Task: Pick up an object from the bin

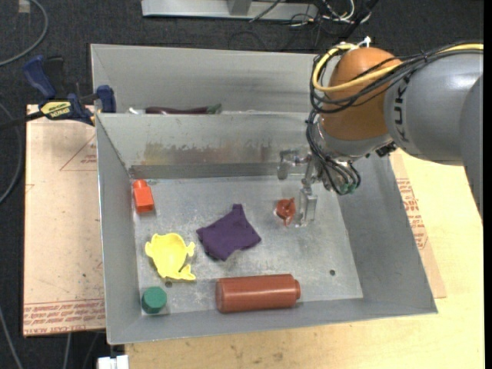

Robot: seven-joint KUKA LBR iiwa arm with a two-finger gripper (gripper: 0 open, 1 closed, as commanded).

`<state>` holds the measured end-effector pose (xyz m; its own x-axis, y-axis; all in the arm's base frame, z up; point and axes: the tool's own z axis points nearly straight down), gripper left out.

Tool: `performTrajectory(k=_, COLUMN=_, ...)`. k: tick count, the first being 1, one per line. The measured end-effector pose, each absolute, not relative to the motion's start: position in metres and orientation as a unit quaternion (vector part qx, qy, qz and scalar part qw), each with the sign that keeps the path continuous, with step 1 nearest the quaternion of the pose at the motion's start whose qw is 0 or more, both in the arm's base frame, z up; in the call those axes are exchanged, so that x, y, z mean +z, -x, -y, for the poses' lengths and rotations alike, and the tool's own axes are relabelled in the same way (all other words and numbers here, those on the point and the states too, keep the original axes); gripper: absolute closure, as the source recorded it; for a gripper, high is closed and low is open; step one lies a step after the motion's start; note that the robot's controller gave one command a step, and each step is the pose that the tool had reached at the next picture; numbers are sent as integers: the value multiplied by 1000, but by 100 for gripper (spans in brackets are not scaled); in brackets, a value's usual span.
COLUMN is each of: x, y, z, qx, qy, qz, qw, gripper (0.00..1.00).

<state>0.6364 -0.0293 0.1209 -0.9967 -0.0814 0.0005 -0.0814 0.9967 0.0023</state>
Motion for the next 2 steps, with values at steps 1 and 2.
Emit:
performTrajectory(k=1, x=88, y=-650, z=19, qx=-1, qy=-8, qz=1000, qw=-2, gripper=100)
performTrajectory(k=2, x=88, y=-650, z=19, qx=-1, qy=-8, qz=1000, qw=-2, gripper=0)
